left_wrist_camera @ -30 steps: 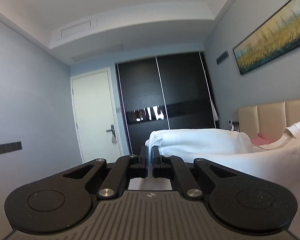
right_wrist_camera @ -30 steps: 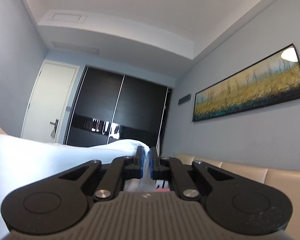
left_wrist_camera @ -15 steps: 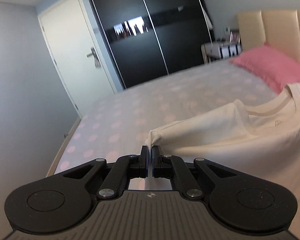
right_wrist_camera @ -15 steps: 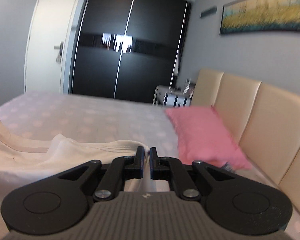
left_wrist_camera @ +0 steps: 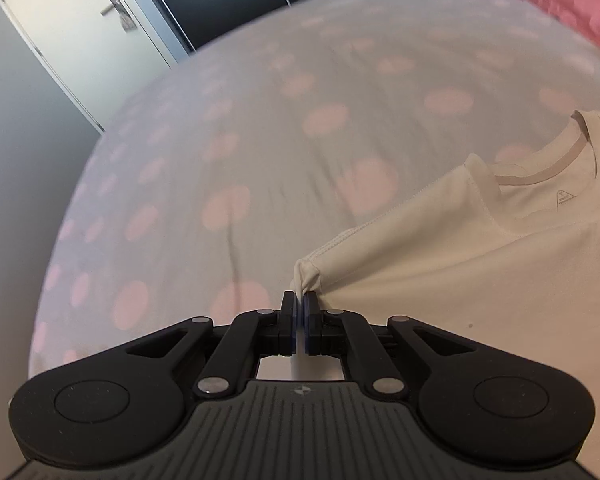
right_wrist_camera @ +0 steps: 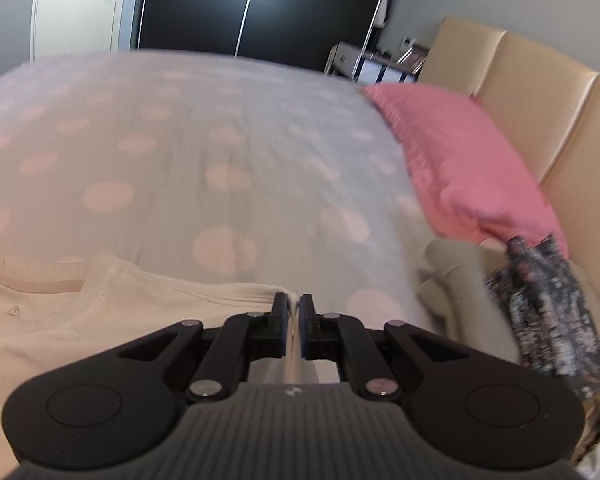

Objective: Fold clothes

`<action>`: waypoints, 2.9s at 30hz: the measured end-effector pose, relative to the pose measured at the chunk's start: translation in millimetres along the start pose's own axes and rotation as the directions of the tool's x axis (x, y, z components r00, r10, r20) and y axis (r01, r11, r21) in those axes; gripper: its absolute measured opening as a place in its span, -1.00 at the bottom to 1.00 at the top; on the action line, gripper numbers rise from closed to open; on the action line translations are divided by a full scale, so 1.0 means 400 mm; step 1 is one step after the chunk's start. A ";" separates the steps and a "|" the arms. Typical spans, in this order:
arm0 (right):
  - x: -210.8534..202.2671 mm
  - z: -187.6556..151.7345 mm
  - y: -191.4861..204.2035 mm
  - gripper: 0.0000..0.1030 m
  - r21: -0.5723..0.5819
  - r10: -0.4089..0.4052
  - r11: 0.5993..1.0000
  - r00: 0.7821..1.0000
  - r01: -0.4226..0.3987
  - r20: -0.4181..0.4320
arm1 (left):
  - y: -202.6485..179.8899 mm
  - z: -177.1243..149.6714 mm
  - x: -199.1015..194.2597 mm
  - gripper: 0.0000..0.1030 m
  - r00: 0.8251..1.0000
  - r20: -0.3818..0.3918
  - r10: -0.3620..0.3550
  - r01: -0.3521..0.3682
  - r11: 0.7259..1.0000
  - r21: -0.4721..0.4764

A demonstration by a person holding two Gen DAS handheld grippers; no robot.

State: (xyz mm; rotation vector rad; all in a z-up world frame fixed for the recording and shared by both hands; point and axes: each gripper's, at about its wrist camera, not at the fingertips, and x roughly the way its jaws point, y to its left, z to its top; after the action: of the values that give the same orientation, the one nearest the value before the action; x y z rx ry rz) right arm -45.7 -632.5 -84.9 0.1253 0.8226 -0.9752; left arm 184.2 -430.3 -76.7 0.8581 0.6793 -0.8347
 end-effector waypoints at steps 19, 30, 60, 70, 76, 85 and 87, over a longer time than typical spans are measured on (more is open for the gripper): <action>0.101 -0.007 -0.037 -0.57 -0.009 0.240 0.970 0.967 -0.241 -0.083 | -0.020 -0.004 0.012 -0.54 0.991 0.012 -0.135 0.134 0.989 0.064; 0.208 0.022 0.091 -0.28 -0.095 0.446 0.883 0.885 -0.459 -0.132 | -0.125 0.075 0.134 -0.45 0.960 -0.004 -0.281 0.280 0.953 0.117; 0.011 -0.050 -0.139 -0.46 0.070 0.363 0.932 0.926 -0.357 -0.108 | 0.024 -0.078 -0.057 -0.86 0.993 0.038 -0.113 0.114 0.992 -0.044; -0.190 -0.261 -0.121 -0.07 -0.110 0.396 0.895 0.884 -0.431 -0.248 | 0.060 -0.238 -0.244 -0.69 0.996 -0.044 -0.074 0.071 0.996 -0.060; -0.156 -0.289 -0.091 -0.13 -0.152 0.303 0.928 0.927 -0.339 -0.221 | 0.090 -0.298 -0.287 -0.69 0.997 -0.037 -0.075 0.068 0.985 -0.156; -0.123 -0.257 -0.107 -0.74 -0.047 0.301 0.944 0.913 -0.325 -0.275 | 0.120 -0.310 -0.290 -0.69 0.998 -0.043 -0.050 0.040 0.976 -0.213; -0.129 -0.250 -0.116 -0.87 -0.039 0.301 0.946 0.916 -0.322 -0.266 | 0.117 -0.310 -0.280 -0.69 0.997 -0.055 -0.048 0.036 0.977 -0.211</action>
State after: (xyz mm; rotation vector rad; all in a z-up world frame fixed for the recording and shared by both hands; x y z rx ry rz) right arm -152.8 -580.1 -108.5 0.3084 1.0436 -0.6283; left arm 144.6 -267.3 -31.8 0.6820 0.8253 -0.7619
